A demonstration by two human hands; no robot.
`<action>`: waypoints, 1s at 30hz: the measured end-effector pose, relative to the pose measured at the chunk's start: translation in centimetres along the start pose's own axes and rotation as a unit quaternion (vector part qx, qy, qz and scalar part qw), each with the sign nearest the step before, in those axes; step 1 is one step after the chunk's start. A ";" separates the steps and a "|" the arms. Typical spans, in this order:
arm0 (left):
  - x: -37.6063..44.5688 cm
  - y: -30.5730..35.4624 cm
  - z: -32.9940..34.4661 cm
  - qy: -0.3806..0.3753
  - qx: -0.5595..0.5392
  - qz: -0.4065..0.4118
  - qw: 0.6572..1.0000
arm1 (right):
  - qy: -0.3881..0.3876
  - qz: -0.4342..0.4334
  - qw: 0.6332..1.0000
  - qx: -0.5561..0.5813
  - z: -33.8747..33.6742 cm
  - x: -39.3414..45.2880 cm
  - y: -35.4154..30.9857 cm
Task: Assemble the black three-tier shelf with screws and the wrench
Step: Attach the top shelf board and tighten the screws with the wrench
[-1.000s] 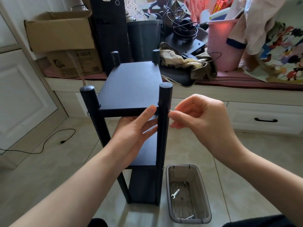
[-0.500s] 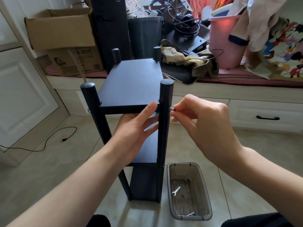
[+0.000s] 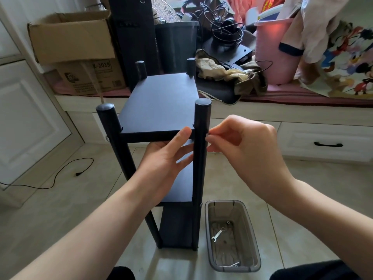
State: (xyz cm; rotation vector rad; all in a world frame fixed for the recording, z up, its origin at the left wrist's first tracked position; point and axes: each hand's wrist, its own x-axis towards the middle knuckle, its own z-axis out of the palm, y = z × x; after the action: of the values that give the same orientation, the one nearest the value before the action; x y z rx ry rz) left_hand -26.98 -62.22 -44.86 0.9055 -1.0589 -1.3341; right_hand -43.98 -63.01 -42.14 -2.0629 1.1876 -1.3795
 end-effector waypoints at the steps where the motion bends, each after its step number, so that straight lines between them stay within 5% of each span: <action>1: 0.0 0.0 0.0 0.002 0.000 0.000 1.000 | -0.005 0.007 1.000 0.004 0.0 0.1 0.0; 6: -0.1 0.0 -0.1 -0.003 -0.002 -0.002 1.000 | -0.050 0.102 0.981 0.154 -0.2 0.9 0.6; 10: 0.0 0.3 -0.2 0.001 0.021 -0.005 1.000 | -0.093 0.159 0.968 0.169 -0.8 1.8 1.7; 15: -0.7 1.0 -0.5 -0.018 0.019 -0.024 0.999 | -0.224 0.156 0.928 0.253 -1.0 2.8 2.4; 18: -1.9 1.6 -0.8 0.020 0.150 -0.024 0.988 | -0.248 0.156 0.913 0.285 -0.8 3.2 2.5; 19: -2.4 1.6 -1.0 0.041 0.251 0.010 0.967 | -0.246 0.157 0.915 0.280 -0.8 3.3 2.6; 21: -3.4 1.9 -1.2 0.103 0.467 0.147 0.866 | -0.245 0.166 0.915 0.273 -0.8 3.4 2.8; 22: -3.9 2.1 -1.0 0.132 0.530 0.224 0.807 | -0.245 0.172 0.913 0.276 -0.8 3.5 2.8; 24: -4.1 2.6 -0.4 0.171 0.552 0.336 0.744 | -0.245 0.184 0.908 0.285 -0.9 3.7 2.9; 27: -3.1 2.7 0.5 0.192 0.584 0.377 0.693 | -0.251 0.194 0.903 0.291 -1.0 3.9 2.9; 30: -2.1 2.5 1.1 0.179 0.624 0.302 0.699 | -0.259 0.202 0.899 0.291 -1.1 4.1 2.9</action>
State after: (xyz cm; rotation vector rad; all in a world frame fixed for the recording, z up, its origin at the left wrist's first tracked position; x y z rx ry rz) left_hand -27.19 -59.91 -42.31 1.4868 -1.7227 0.3155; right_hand -45.57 -67.79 -41.40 -1.4992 0.7787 -0.7797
